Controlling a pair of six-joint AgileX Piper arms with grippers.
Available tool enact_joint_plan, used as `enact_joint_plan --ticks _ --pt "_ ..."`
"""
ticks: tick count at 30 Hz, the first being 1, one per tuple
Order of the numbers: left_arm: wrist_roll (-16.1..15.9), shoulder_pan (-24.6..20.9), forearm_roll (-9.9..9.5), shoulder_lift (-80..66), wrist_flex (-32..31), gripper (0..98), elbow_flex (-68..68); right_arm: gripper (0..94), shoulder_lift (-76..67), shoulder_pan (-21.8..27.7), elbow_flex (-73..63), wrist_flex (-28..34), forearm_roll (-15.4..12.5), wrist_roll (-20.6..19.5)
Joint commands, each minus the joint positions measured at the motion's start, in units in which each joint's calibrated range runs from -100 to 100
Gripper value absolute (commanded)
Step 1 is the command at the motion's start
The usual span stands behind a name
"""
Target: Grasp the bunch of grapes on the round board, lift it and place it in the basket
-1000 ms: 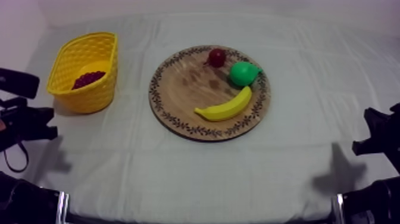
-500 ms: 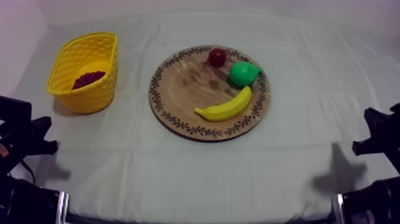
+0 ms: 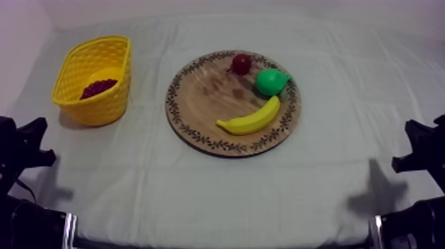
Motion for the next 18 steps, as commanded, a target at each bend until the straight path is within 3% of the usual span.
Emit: enact_joint_plan --ticks 1,9,18 --pt "0.1 -0.2 -0.04 -0.6 0.1 0.0 0.1 0.3 0.0 0.0 0.0 0.0 0.0 0.0" --pt "0.5 -0.6 -0.06 -1.1 0.1 0.0 0.1 0.3 0.0 0.0 0.0 0.0 0.0 0.0" --pt "6.3 -0.7 -0.19 -1.2 -1.6 0.0 0.6 0.3 0.0 0.0 0.0 0.0 0.0 0.0"
